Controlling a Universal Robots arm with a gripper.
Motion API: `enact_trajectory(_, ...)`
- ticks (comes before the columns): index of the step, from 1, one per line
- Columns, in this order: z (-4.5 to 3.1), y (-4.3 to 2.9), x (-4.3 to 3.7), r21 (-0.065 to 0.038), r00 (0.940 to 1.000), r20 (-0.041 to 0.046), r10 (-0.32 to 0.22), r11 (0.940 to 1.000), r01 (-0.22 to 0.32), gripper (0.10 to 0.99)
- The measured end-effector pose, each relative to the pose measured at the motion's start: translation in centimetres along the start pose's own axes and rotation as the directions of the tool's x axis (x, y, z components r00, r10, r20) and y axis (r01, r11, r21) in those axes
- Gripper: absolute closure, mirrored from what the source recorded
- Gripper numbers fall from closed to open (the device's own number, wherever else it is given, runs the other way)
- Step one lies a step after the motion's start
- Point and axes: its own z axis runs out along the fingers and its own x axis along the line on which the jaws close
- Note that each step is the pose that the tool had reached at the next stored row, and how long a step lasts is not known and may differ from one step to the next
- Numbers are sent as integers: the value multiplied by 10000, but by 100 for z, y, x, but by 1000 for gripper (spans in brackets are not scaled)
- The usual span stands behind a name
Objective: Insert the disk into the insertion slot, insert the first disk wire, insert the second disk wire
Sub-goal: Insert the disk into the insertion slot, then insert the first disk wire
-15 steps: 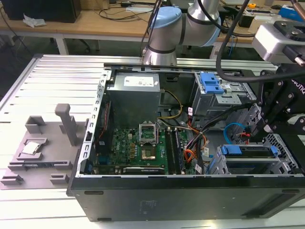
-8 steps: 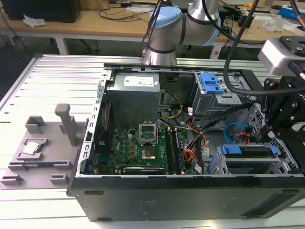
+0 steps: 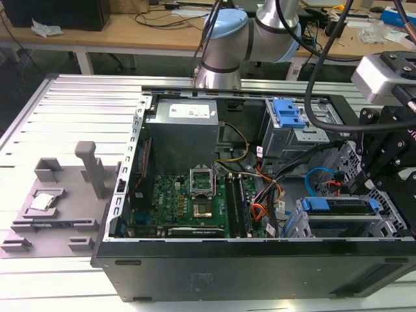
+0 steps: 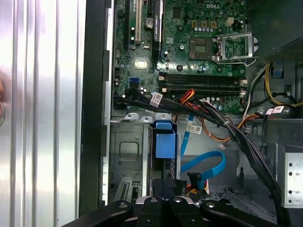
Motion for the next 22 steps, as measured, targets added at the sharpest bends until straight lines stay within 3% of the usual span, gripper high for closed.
enact_trajectory(8,2,0,0,0,10000,0,0,10000,0,980)
enact_trajectory(11,3,0,0,0,10000,0,0,10000,0,784)
enact_trajectory(13,16,-8,-8,0,10000,7,-3,10000,3,784)
enact_trajectory(18,84,-69,-73,-9,10000,3,2,10000,-2,784)
enact_trajectory(22,158,-79,-192,-9,10000,2,3,10000,-3,784)
